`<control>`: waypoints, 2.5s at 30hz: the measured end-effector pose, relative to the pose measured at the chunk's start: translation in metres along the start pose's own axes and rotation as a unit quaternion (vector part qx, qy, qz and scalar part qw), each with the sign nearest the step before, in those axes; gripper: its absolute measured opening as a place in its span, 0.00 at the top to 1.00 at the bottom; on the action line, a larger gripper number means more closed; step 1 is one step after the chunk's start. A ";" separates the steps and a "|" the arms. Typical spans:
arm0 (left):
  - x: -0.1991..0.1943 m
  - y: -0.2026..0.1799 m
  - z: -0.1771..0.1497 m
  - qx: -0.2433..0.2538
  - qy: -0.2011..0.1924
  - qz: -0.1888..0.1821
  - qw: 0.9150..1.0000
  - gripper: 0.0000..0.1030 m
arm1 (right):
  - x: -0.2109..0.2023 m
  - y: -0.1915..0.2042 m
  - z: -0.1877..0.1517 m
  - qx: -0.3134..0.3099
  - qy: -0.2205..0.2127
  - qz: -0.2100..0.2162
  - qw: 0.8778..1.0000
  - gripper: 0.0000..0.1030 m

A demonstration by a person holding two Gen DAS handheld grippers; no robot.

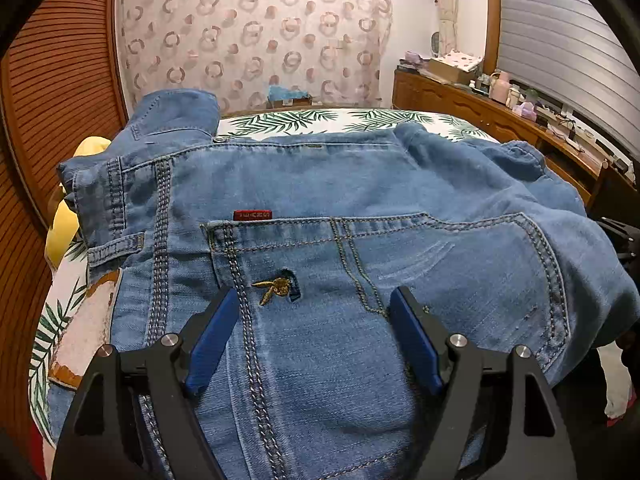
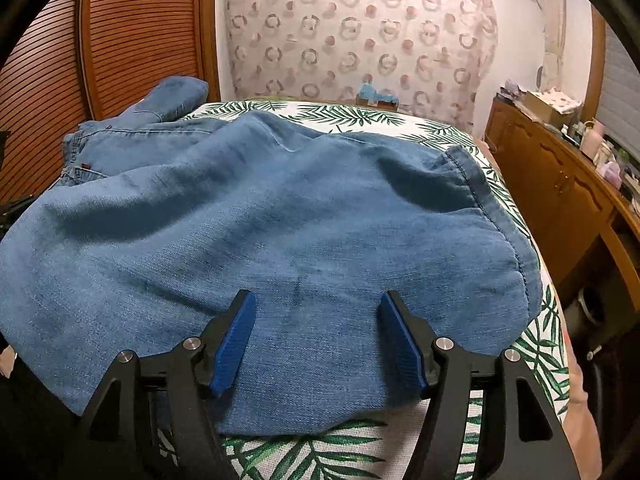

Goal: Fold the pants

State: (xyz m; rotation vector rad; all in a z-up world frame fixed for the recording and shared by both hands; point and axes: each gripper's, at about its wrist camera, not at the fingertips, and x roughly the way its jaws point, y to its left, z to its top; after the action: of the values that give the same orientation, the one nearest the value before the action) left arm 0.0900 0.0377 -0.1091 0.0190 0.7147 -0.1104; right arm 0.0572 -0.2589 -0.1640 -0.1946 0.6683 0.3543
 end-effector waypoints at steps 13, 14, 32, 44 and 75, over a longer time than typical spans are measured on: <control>-0.008 0.000 0.003 0.009 0.006 -0.012 1.000 0.23 | -0.044 -0.077 -0.006 0.076 -0.018 -0.046 0.996 0.35; -0.012 0.000 0.003 0.008 0.002 -0.020 1.000 0.23 | -0.047 -0.086 -0.009 0.086 -0.017 -0.050 0.995 0.35; -0.035 -0.027 0.011 0.015 -0.016 -0.061 0.998 0.23 | -0.023 -0.122 -0.012 0.139 0.000 -0.025 0.990 0.44; -0.036 -0.028 0.010 0.013 -0.014 -0.060 0.998 0.23 | -0.015 -0.130 -0.004 0.140 0.012 -0.003 0.990 0.89; -0.077 0.003 0.025 -0.010 -0.063 -0.045 0.997 0.23 | -0.131 -0.085 0.111 0.038 -0.131 -0.059 0.989 0.94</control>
State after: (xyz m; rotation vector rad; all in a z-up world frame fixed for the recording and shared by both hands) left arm 0.0491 0.0466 -0.0396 -0.0402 0.5899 -0.1894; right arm 0.0575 -0.3390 0.0103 -0.1114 0.4071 0.2348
